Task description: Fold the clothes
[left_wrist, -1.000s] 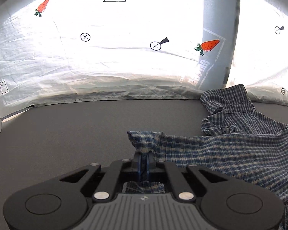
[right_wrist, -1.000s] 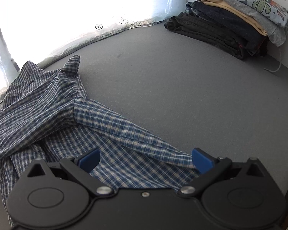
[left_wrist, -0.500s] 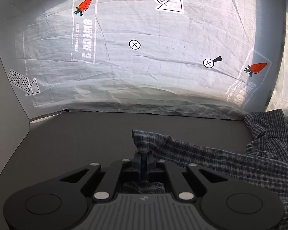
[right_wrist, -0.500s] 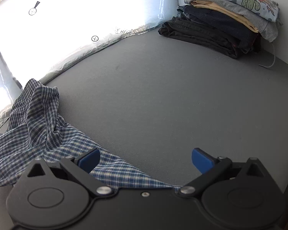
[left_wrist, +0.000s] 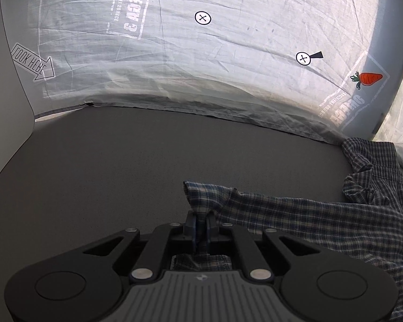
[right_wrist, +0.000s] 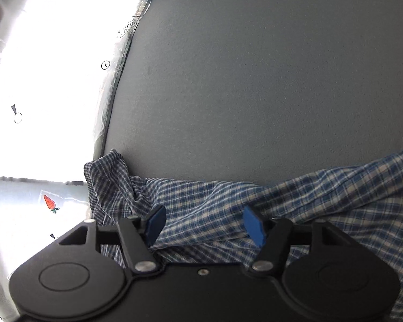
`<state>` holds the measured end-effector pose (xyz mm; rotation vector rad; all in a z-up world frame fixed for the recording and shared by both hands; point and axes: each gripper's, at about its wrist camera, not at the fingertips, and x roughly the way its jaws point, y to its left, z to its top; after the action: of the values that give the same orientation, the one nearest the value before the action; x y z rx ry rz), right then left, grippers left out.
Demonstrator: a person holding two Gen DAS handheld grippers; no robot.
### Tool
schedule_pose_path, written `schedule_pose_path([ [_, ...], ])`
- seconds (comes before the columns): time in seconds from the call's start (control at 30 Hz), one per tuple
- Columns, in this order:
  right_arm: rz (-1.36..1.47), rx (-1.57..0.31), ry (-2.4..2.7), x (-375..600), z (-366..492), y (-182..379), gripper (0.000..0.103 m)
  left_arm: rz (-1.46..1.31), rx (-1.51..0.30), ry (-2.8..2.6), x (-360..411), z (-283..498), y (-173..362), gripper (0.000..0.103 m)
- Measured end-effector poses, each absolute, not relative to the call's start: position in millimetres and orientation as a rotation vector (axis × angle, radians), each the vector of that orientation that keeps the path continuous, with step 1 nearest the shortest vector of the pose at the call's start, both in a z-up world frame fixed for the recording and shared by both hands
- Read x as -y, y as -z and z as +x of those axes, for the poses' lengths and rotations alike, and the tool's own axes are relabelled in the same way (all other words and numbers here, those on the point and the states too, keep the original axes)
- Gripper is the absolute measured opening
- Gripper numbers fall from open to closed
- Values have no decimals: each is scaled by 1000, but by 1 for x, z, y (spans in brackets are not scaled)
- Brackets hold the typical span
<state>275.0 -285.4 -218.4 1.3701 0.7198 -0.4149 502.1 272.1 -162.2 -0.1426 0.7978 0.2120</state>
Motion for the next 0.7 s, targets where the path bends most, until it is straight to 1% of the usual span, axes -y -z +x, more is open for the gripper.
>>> schedule_pose_path([
  [0.03, 1400, -703, 396, 285, 274, 220, 52, -152, -791, -210, -272, 500, 160, 7],
  [0.1, 1435, -696, 372, 285, 275, 224, 37, -170, -766, -197, -269, 498, 151, 7],
  [0.17, 1459, -709, 347, 282, 281, 230, 32, -173, -737, -183, -264, 496, 139, 6],
  [0.33, 1514, -760, 262, 271, 300, 242, 31, -195, -612, -89, -231, 496, 80, 6],
  [0.47, 1458, -835, 186, 254, 322, 242, 31, -157, -484, 10, -186, 496, 27, 6],
  [0.53, 1394, -856, 151, 243, 331, 239, 28, -148, -441, 52, -166, 498, 7, 6],
  [0.57, 1380, -857, 134, 239, 335, 240, 21, -155, -429, 73, -157, 501, -1, 6],
  [0.6, 1411, -856, 114, 236, 339, 244, 18, -162, -425, 82, -152, 503, -6, 6],
  [0.7, 1571, -845, 54, 231, 347, 263, 15, -193, -423, 95, -138, 507, -17, 6],
])
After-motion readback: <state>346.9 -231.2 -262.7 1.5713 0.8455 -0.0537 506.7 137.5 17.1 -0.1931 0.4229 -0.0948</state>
